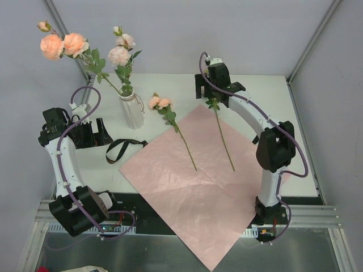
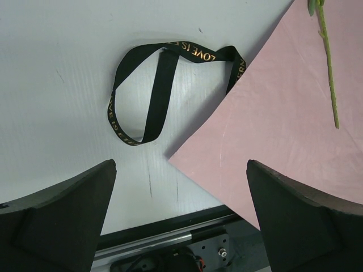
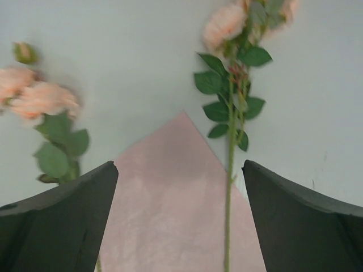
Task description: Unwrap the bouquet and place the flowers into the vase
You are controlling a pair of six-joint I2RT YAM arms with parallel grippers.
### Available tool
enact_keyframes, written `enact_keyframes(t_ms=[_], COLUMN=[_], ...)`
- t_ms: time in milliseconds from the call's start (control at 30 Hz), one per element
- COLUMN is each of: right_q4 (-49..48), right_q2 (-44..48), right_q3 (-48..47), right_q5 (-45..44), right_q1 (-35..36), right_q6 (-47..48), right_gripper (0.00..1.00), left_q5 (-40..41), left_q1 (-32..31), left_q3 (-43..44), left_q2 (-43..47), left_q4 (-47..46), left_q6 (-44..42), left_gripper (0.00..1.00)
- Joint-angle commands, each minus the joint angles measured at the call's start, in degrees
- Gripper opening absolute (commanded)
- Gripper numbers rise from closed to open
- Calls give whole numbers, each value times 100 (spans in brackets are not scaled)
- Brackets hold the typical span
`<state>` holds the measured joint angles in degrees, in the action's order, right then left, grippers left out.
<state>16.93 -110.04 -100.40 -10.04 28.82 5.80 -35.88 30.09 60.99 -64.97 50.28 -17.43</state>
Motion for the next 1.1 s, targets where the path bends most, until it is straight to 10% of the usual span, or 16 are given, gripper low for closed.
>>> enact_keyframes(t_ms=[0, 1067], right_q4=[1260, 1972], right_q2=[-333, -2478], right_q3=[-129, -1324], right_q5=[-823, -279], right_q1=[-122, -649], right_q6=[-299, -308], right_gripper=[94, 33], left_q5=[-191, -16], left_q1=[24, 24], left_q3=[-35, -175], left_q2=[160, 371], left_q4=[69, 272], left_q6=[-103, -577], left_gripper=[99, 99])
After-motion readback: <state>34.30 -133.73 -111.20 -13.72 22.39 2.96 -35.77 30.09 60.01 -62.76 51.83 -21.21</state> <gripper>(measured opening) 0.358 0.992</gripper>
